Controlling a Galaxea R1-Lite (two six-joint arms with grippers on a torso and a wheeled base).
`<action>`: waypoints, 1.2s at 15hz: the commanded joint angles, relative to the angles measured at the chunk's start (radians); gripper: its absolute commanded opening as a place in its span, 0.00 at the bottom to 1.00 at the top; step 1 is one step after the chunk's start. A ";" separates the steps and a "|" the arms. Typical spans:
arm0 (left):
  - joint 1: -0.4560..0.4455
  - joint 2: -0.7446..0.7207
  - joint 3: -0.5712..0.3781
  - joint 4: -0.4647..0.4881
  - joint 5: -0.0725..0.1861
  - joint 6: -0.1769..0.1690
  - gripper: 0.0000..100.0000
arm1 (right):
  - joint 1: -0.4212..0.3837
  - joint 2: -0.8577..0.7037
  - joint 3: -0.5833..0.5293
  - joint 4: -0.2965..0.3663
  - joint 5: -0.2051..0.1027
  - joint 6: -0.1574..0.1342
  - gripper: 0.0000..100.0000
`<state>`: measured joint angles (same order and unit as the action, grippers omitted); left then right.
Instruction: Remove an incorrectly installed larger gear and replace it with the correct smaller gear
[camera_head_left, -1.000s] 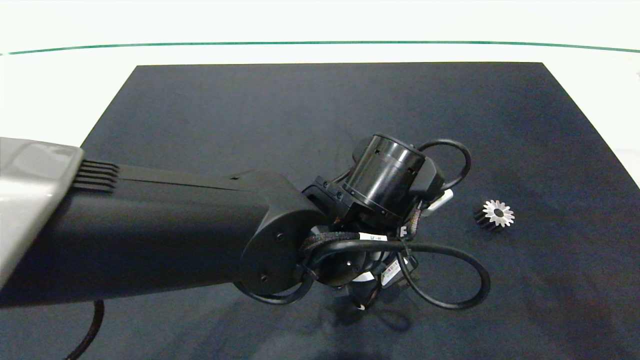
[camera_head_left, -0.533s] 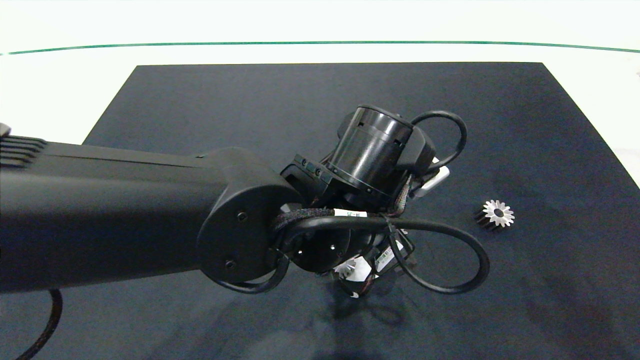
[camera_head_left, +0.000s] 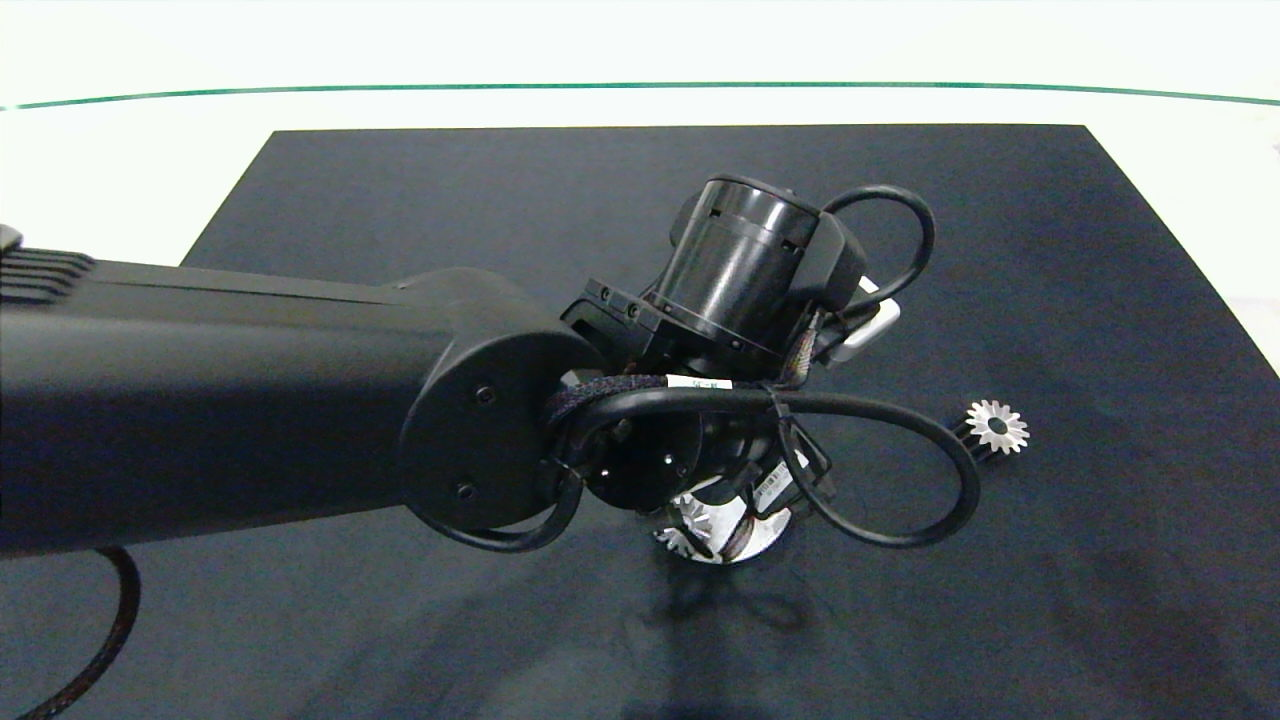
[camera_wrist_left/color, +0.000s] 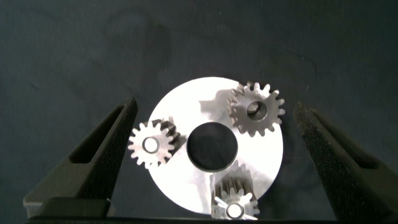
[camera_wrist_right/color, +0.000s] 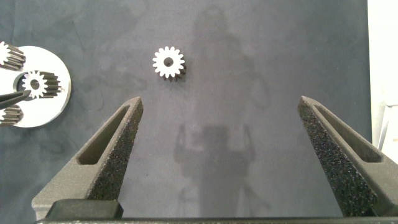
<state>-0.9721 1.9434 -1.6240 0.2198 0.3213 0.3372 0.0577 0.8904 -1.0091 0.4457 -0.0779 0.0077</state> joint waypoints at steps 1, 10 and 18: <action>0.004 0.023 -0.008 0.000 0.002 0.005 1.00 | 0.001 -0.001 0.000 0.002 -0.002 0.000 1.00; 0.021 0.045 -0.013 0.000 0.002 0.016 1.00 | 0.001 -0.001 0.000 0.002 0.000 0.002 1.00; 0.038 0.045 -0.033 0.000 0.002 0.031 1.00 | 0.001 -0.001 0.000 0.002 0.001 0.002 1.00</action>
<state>-0.9336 1.9891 -1.6557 0.2183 0.3213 0.3655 0.0577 0.8900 -1.0091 0.4453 -0.0764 0.0091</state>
